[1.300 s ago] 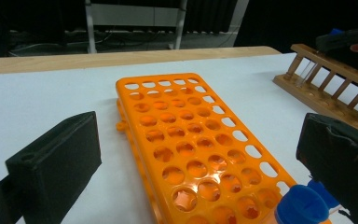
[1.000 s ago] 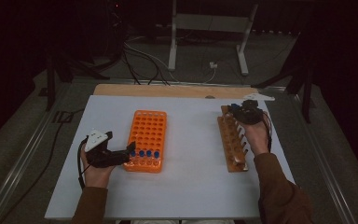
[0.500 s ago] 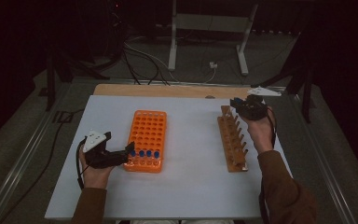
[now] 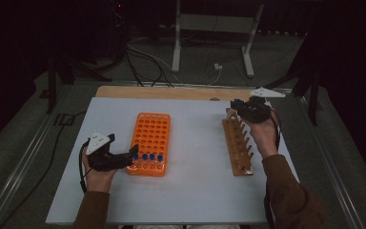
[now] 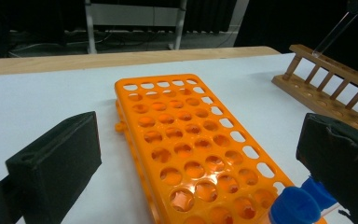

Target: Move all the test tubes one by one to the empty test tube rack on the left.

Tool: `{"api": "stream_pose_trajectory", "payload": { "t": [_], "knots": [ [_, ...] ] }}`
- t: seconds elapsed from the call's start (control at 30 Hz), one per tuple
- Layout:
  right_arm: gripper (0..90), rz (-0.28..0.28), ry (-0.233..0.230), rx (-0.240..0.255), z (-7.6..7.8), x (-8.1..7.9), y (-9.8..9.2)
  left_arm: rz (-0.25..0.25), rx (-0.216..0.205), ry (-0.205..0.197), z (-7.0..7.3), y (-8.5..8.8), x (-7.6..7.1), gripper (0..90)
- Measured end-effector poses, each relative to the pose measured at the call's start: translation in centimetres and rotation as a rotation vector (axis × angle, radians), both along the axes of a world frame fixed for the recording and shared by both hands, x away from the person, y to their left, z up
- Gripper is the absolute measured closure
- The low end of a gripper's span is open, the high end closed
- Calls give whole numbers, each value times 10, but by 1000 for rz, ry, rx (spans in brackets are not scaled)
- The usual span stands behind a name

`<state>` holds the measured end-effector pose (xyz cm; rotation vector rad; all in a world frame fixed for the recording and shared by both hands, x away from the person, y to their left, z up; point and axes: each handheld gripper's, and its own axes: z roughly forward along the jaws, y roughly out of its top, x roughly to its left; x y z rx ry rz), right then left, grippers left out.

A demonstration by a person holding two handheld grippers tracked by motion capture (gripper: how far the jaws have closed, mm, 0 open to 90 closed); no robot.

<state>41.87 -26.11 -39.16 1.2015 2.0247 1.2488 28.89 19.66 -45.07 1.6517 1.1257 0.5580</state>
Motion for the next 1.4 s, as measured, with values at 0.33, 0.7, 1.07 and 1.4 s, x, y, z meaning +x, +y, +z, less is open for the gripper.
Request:
{"api": "stream_pose_trajectory", "payload": {
  "t": [0.33, 0.7, 1.07, 1.4],
  "knots": [
    [763, 72, 18, 7, 3, -5, 24, -14, 10, -20, 8, -4, 2, 8],
    [762, 152, 48, 5, 5, -9, 53, -59, 29, -40, 22, -19, 13, 8],
    [762, 234, 62, 13, 7, -17, 85, -81, 48, -60, 32, -34, 23, 9],
    [761, 298, 62, 11, 11, -25, 114, -92, 63, -67, 34, -45, 31, 15]
  ]
}}
